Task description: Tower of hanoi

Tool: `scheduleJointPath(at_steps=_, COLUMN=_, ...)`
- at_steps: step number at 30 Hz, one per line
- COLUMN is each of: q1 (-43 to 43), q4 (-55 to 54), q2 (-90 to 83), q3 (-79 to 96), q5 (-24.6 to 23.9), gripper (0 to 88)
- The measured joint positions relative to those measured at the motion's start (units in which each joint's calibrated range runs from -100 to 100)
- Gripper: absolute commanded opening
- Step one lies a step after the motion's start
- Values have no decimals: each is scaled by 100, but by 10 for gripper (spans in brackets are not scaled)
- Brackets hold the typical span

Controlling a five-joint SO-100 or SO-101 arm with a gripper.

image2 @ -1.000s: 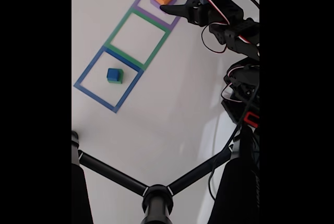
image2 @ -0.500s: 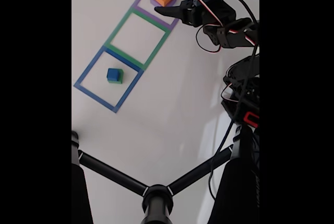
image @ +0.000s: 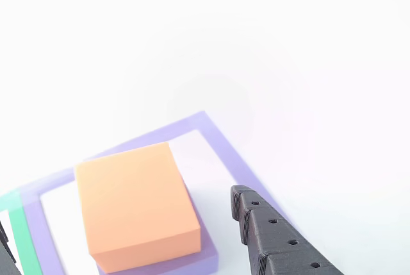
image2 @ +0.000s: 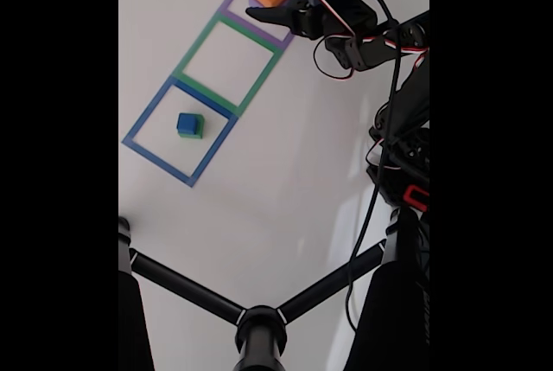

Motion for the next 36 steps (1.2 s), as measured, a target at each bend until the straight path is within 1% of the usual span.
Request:
scheduleJointPath(at_steps=4, q1=-123, q4=-32, q2=76, q3=-26, q5=0, gripper=418)
scheduleJointPath(at_steps=8, q1=-115, q4=-233, q2=279, q3=-26, q5=0, gripper=388)
scheduleJointPath(at_steps=14, q1=-123, q4=-313, q2=338, q3=-26, q5=0, gripper=301)
scheduleJointPath(at_steps=22, q1=-221, q4=-313, q2=388, q3=-78, q5=0, gripper=246)
scheduleJointPath(at_steps=36, q1=-254, q4=-313, q2=473, q3=-131, q5=0, gripper=241)
